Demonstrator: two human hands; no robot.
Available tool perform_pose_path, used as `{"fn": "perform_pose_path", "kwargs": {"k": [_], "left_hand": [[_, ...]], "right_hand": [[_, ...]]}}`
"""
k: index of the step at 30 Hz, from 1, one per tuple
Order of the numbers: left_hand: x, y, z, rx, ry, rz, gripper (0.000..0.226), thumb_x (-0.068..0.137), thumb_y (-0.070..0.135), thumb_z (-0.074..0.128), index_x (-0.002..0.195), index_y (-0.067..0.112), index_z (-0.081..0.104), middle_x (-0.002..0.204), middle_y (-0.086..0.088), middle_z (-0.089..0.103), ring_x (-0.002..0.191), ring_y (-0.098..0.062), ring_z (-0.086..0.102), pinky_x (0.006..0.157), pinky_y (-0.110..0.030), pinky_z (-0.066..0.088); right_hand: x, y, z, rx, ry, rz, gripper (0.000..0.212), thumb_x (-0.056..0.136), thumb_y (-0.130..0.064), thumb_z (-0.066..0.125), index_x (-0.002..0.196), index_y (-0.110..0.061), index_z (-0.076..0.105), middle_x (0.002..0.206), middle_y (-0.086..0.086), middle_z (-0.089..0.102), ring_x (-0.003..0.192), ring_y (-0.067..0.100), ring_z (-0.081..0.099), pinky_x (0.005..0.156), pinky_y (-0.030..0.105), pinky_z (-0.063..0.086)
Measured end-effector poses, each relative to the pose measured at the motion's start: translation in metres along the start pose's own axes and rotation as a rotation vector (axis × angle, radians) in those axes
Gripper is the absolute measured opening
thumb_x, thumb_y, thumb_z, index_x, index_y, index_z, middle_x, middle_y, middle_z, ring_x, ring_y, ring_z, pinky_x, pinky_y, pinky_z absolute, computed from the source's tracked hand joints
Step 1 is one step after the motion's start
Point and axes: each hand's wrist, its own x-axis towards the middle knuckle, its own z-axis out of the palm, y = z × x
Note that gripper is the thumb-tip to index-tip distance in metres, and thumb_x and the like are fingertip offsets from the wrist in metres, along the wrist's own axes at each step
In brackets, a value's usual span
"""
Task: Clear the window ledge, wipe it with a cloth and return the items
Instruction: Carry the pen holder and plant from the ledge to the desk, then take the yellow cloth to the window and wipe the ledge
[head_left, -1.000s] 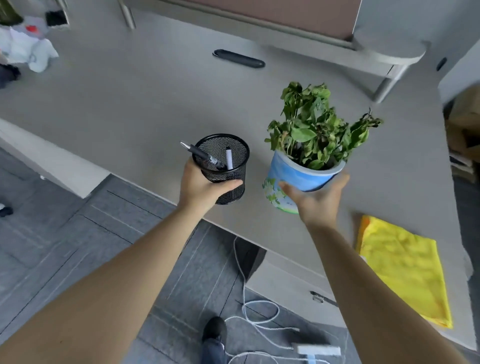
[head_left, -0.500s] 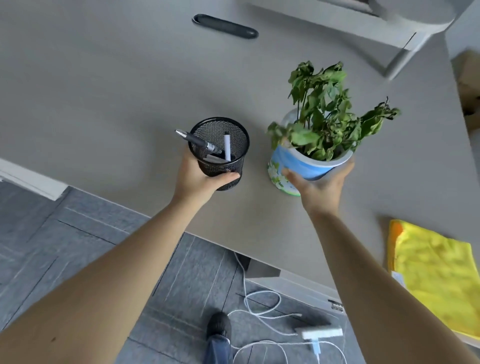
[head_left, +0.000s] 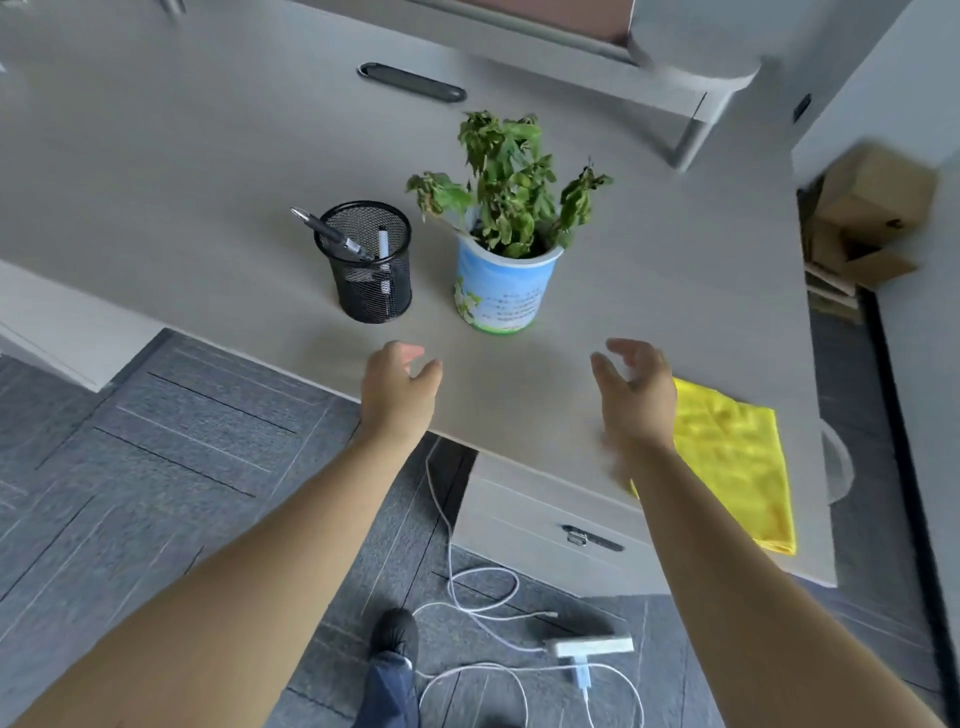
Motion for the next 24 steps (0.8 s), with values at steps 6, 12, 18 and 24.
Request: {"fn": "perform_pose_path", "kwargs": {"k": [6,12,18,24], "left_hand": [[-0.059,0.033,0.075,-0.007,-0.167,-0.034,0.032,0.083,0.015,0.054,0.112,0.000,0.053,0.124,-0.019,0.057,0.115,-0.030,0.052,0.096,-0.034,0.039],[-0.080,0.054,0.137,-0.030,-0.310,-0.116,0.033,0.082,0.020,0.056,0.111,0.004,0.053,0.124,-0.016,0.057,0.115,-0.030,0.052,0.100,-0.037,0.042],[-0.080,0.076,0.173,-0.110,-0.421,-0.252,0.025,0.066,0.024,0.067,0.061,0.017,0.043,0.064,-0.011,0.045,0.080,-0.028,0.049,0.060,-0.033,0.038],[-0.087,0.084,0.184,-0.015,-0.461,-0.250,0.014,0.079,0.012,0.060,0.082,-0.002,0.058,0.087,-0.020,0.062,0.081,-0.029,0.056,0.065,-0.029,0.043]], "right_hand": [[-0.014,0.060,-0.083,-0.141,0.054,0.141,0.035,0.085,-0.018,0.057,0.119,-0.007,0.057,0.132,0.014,0.051,0.123,0.032,0.046,0.104,0.039,0.035],[-0.007,0.098,-0.121,-0.172,0.029,0.359,0.048,0.084,-0.015,0.056,0.130,-0.005,0.043,0.135,0.019,0.043,0.122,0.036,0.044,0.101,0.041,0.040],[0.015,0.104,-0.134,-0.010,0.032,0.503,0.029,0.082,-0.016,0.060,0.106,0.001,0.058,0.100,0.021,0.061,0.099,0.036,0.054,0.072,0.032,0.042],[0.017,0.099,-0.137,0.141,-0.051,0.486,0.037,0.077,-0.010,0.062,0.103,0.015,0.057,0.071,0.023,0.048,0.070,0.020,0.039,0.060,0.030,0.030]]}}
